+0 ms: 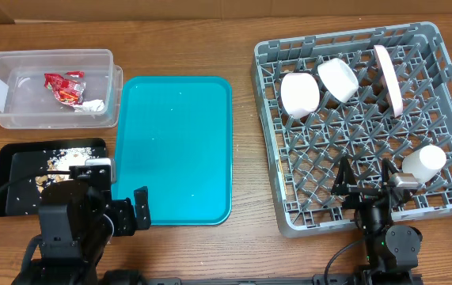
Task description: Sort waste into correct bins and load items into the dishwasher
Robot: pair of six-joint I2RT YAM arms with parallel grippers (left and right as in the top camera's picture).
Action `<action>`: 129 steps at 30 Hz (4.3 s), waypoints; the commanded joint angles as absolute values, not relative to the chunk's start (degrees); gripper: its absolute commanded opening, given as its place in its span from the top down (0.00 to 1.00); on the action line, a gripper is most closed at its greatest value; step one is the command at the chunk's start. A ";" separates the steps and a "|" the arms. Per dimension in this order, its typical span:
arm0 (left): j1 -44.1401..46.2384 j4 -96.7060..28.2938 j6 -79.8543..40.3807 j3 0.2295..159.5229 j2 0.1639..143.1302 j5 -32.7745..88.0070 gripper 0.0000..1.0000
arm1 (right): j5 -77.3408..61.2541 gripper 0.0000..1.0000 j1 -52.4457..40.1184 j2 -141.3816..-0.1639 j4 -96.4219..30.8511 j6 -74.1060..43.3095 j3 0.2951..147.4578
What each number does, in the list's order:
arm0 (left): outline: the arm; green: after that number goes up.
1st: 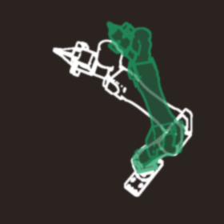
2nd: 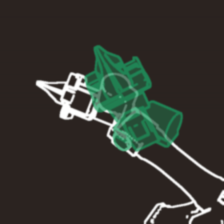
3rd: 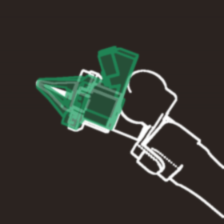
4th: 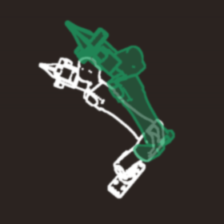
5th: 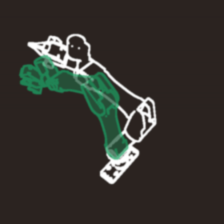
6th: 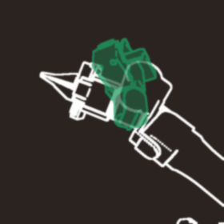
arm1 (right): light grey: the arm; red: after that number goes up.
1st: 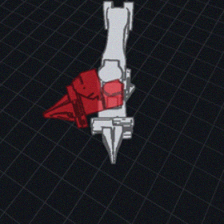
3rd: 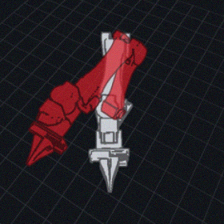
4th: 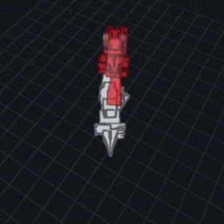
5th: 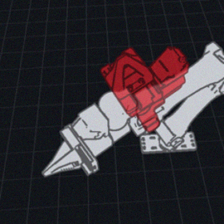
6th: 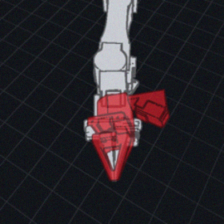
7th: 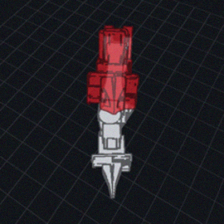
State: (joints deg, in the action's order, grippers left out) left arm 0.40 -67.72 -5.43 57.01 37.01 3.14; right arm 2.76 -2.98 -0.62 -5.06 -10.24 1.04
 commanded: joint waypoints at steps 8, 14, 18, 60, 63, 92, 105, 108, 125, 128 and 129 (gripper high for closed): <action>0.40 -67.53 -5.30 56.73 36.73 2.55 0.00 | 2.26 0.00 -2.92 -0.16 -4.64 -10.11 0.45; 0.40 -67.51 -5.30 56.73 36.73 2.55 0.00 | 2.26 0.00 -2.92 -0.16 -4.64 -10.11 0.45; 0.40 -67.53 -5.30 56.73 36.73 2.55 0.00 | 2.26 0.00 -2.92 -0.16 -4.64 -10.11 0.45; 0.40 -3.97 -4.27 0.27 0.25 -4.43 0.00 | 2.26 0.00 -2.92 -0.16 -4.64 -10.11 0.45; 0.40 -3.97 -4.27 0.27 0.25 -4.45 0.00 | 2.26 0.00 -2.92 -0.16 -4.64 -10.11 0.45; 0.40 -3.97 -4.27 0.27 0.25 -4.43 0.00 | 2.26 0.00 -2.92 -0.16 -4.47 -10.11 0.45; 0.40 -3.97 -4.27 0.27 0.25 -4.43 0.00 | 2.85 0.00 -2.87 -0.16 -4.51 -6.46 0.47; 0.40 -3.97 -4.27 0.27 0.25 -4.45 0.00 | 2.61 0.00 -2.87 -0.16 -4.60 -5.50 0.47; 0.40 -3.97 -4.27 0.27 0.25 -4.43 0.00 | 1.39 0.00 -2.87 -0.16 -4.67 -5.61 0.47; 0.40 -3.97 -4.27 0.27 0.25 -4.43 0.00 | 1.39 0.00 -2.87 -0.16 -4.67 -5.58 0.47; 0.40 -3.97 -4.25 0.27 0.25 -4.43 0.00 | 1.39 0.00 -2.87 -0.16 -4.67 -5.58 0.47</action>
State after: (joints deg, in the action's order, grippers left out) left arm 0.40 -4.08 -4.29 0.47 0.73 -4.75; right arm 1.72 -2.98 -0.62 -4.80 -5.93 1.04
